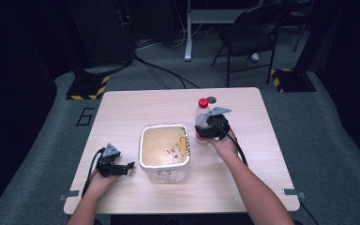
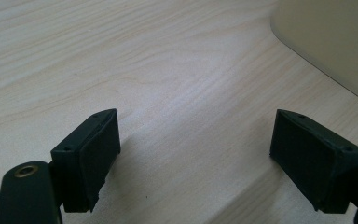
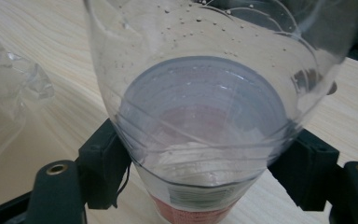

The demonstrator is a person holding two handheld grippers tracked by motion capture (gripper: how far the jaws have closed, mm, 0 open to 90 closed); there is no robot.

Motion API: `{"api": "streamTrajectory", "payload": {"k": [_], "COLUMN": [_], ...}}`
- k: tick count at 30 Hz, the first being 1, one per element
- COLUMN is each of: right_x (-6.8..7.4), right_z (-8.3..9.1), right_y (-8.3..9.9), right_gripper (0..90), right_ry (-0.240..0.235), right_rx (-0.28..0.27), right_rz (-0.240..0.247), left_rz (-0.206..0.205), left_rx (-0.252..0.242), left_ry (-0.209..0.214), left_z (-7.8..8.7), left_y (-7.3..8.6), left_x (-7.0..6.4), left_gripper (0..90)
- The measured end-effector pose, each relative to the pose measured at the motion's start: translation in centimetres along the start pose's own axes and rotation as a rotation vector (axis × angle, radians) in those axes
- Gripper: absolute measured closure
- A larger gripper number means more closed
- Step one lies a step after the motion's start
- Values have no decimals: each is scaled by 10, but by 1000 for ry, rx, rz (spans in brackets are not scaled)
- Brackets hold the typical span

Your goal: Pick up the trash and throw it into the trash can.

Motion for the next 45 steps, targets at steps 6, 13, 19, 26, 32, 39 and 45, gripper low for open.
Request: {"api": "streamTrajectory", "payload": {"k": [6, 13, 19, 26, 32, 39, 45], "right_x": [-2, -3, 3, 9, 12, 14, 17], "right_z": [11, 35, 48, 66, 78, 89, 99], "right_y": [1, 0, -3, -7, -11, -20, -28], "right_gripper": [263, 264, 265, 265, 265, 265, 266], "right_ry": [3, -6, -27, -60, -74, -80, -83], "right_rx": [1, -16, -29, -51, -55, -72, -77], "right_rz": [7, 0, 17, 34, 55, 68, 82], "left_rz": [0, 0, 1, 1, 1, 1, 1], "left_rx": [0, 0, 0, 0, 0, 0, 0], "left_ry": [0, 0, 0, 0, 0, -1, -1], "left_z": [0, 0, 0, 0, 0, 0, 0], "left_y": [0, 0, 0, 0, 0, 0, 0], "left_x": [0, 0, 0, 0, 0, 0, 0], "left_gripper": [159, 159, 159, 159, 159, 159, 159]}}
Point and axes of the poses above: each handheld gripper's, and its own axes: z roughly backward along the jaws, y roughly out of its underside, x roughly to its left, the point moved 3 cm from there along -z, roughly forward along the jaws, and after that the axes turned 1 degree about y, right-handed, at the moved point
